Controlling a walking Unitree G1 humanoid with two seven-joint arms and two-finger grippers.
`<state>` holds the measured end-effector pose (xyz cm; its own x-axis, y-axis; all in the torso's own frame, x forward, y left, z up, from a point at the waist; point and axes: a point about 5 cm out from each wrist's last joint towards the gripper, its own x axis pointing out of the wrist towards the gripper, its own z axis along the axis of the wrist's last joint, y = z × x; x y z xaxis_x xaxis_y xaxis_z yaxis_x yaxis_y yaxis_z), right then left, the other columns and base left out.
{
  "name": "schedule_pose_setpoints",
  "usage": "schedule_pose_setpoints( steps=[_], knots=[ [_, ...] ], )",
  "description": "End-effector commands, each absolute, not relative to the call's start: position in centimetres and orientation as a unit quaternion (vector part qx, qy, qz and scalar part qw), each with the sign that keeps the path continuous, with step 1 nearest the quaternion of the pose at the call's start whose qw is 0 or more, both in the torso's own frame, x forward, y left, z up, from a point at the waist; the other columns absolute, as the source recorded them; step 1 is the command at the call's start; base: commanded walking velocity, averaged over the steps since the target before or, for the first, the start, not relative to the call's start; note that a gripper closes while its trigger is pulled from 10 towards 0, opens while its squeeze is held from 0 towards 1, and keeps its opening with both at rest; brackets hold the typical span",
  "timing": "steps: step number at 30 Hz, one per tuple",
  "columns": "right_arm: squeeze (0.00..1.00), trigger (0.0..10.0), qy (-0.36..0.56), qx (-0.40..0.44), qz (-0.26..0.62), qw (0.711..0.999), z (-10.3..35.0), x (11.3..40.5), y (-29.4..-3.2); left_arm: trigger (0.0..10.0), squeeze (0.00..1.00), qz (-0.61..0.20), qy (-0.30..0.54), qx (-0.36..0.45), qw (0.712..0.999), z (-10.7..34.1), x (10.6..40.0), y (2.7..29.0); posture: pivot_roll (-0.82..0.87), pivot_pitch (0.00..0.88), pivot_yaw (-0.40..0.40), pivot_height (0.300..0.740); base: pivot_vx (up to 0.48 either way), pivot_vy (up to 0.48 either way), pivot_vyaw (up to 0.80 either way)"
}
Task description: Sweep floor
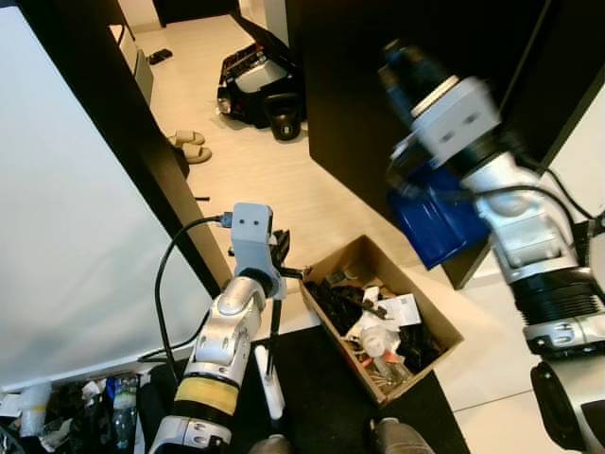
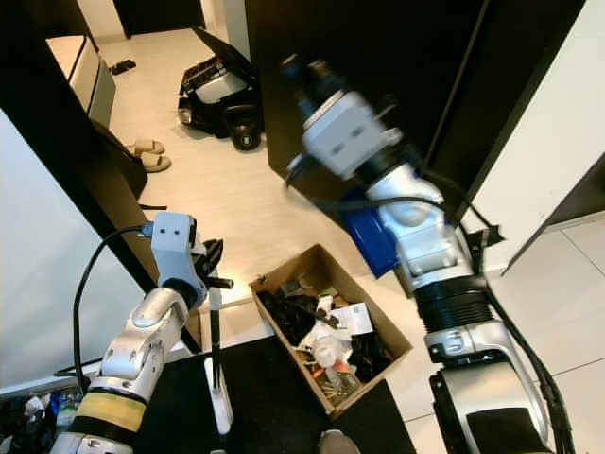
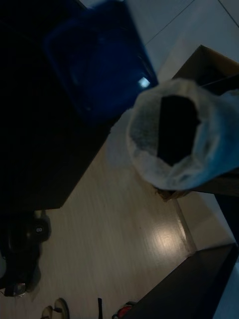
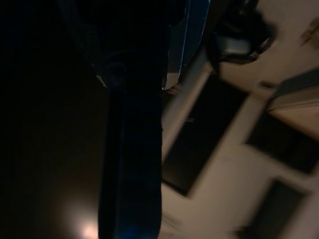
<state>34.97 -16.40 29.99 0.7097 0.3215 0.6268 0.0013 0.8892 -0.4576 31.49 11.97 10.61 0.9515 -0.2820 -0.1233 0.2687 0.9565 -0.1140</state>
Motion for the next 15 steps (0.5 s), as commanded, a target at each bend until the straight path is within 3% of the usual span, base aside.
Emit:
schedule_pose_setpoints(
  steps=[1,7,9,15],
  knots=[
    [0.0,10.0,-0.392,-0.178,0.054,0.901,31.0,34.1,-17.7,10.0,0.0,-0.144,0.063,-0.039,0.987,10.8,31.4,11.8,0.01,0.066,0.048,0.74,0.0,0.0,0.0],
    [0.0,10.0,-0.391,-0.151,0.029,0.907,31.1,33.6,-18.9,10.0,0.0,-0.148,0.064,-0.037,0.986,10.9,31.4,11.8,0.0,0.066,0.061,0.74,0.0,0.0,0.0],
    [0.0,10.0,-0.38,-0.092,-0.011,0.921,30.5,32.9,-20.6,10.0,0.0,-0.15,0.065,-0.031,0.986,10.9,31.6,12.1,0.0,0.065,0.071,0.74,0.0,0.0,0.0],
    [0.0,10.0,-0.333,-0.024,-0.036,0.942,28.1,32.3,-21.5,10.0,0.0,-0.144,0.069,-0.026,0.987,10.8,31.5,12.7,0.01,0.065,0.074,0.74,0.0,0.0,0.0]
  ],
)
